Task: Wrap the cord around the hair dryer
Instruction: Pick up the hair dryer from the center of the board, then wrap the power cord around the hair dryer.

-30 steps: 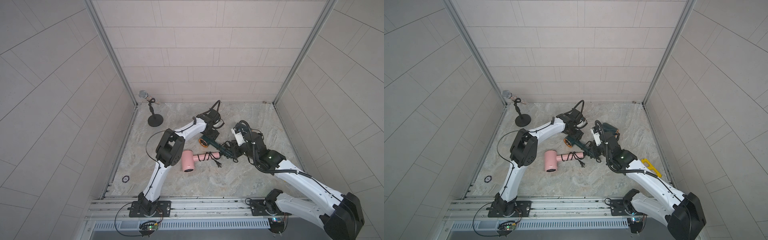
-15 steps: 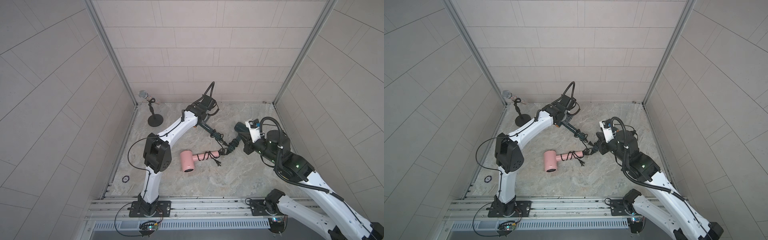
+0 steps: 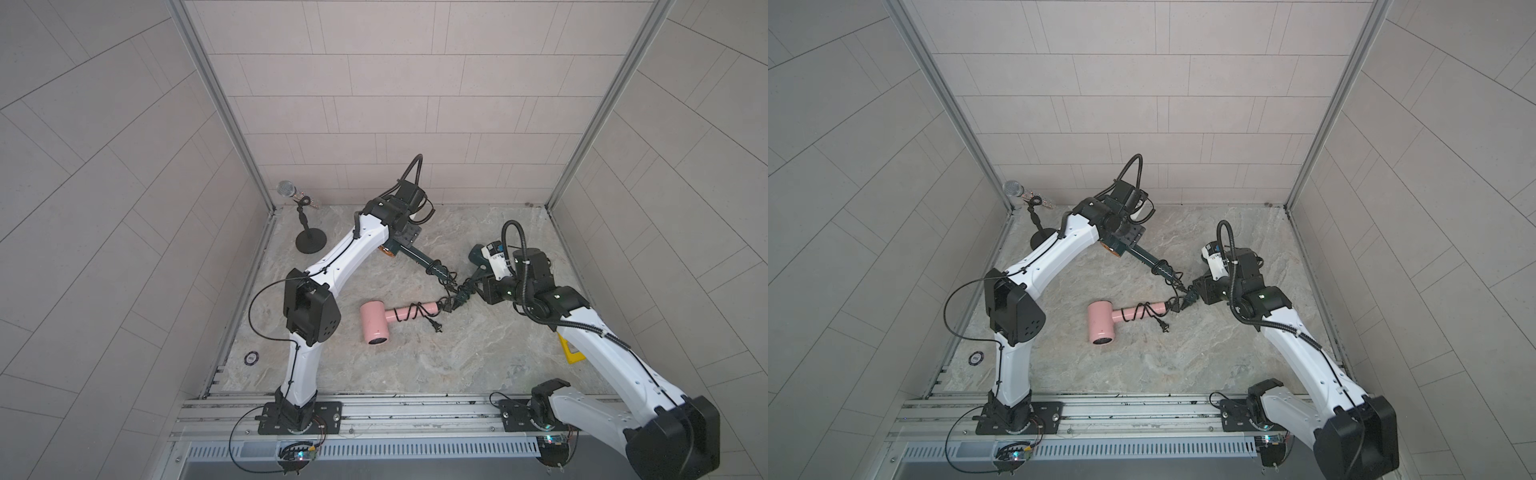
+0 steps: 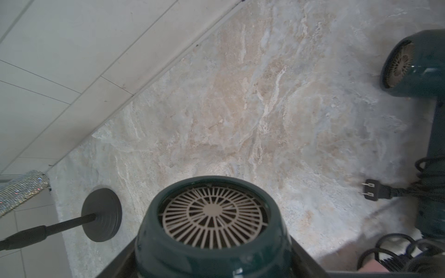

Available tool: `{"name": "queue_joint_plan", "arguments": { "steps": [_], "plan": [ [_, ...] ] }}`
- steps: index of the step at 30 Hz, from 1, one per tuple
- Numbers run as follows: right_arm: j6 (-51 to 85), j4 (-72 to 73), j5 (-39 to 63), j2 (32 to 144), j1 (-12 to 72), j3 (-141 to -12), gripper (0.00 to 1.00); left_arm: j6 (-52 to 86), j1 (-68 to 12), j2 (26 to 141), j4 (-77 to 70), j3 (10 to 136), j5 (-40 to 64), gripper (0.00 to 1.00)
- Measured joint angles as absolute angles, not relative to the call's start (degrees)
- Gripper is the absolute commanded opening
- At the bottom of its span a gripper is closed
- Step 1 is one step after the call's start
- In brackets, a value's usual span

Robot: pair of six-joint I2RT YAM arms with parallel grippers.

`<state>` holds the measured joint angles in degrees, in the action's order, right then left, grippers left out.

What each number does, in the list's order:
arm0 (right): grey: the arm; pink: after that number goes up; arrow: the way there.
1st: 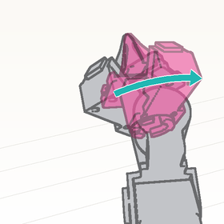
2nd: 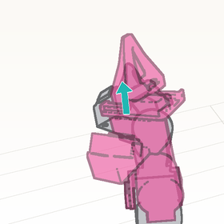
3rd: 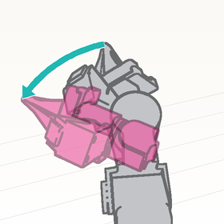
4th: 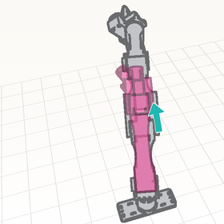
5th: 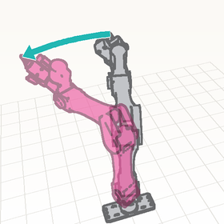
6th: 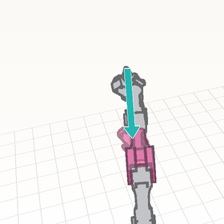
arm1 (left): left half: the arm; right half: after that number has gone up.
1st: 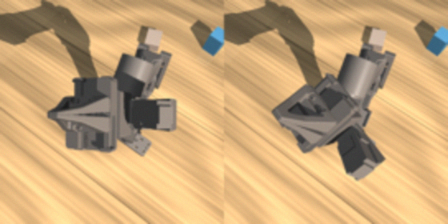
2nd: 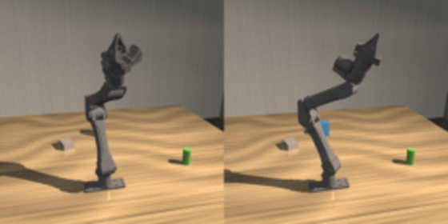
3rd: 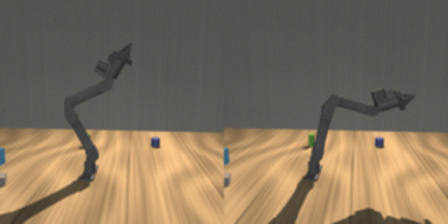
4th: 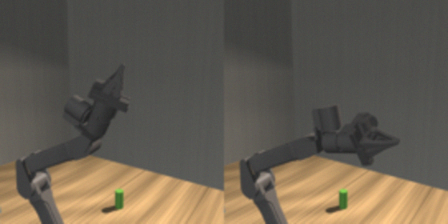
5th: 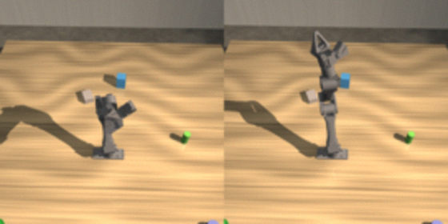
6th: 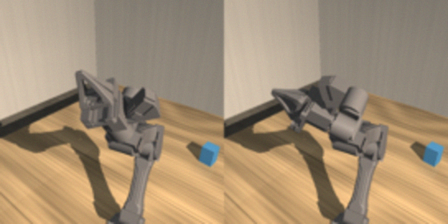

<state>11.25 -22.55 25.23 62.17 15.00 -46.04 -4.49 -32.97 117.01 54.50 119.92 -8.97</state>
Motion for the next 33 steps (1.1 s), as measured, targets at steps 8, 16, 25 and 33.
{"name": "queue_joint_plan", "arguments": {
  "steps": [8,16,25,33],
  "plan": [
    [16.5,-6.1,33.3,58.2,14.5,-30.4,0.42,-1.2,-26.5,115.7,56.1,116.4,5.4,0.00],
    [22.4,14.3,40.8,59.0,11.1,-23.8,0.55,2.5,-22.6,108.0,53.3,111.0,15.1,0.00],
    [24.7,29.5,46.5,63.1,11.0,-22.2,0.63,3.0,-23.1,104.5,58.0,118.8,19.0,0.00],
    [28.5,42.2,46.9,67.1,15.4,-20.3,0.65,3.2,-23.9,103.2,63.5,122.6,18.1,0.00]
  ]
}}
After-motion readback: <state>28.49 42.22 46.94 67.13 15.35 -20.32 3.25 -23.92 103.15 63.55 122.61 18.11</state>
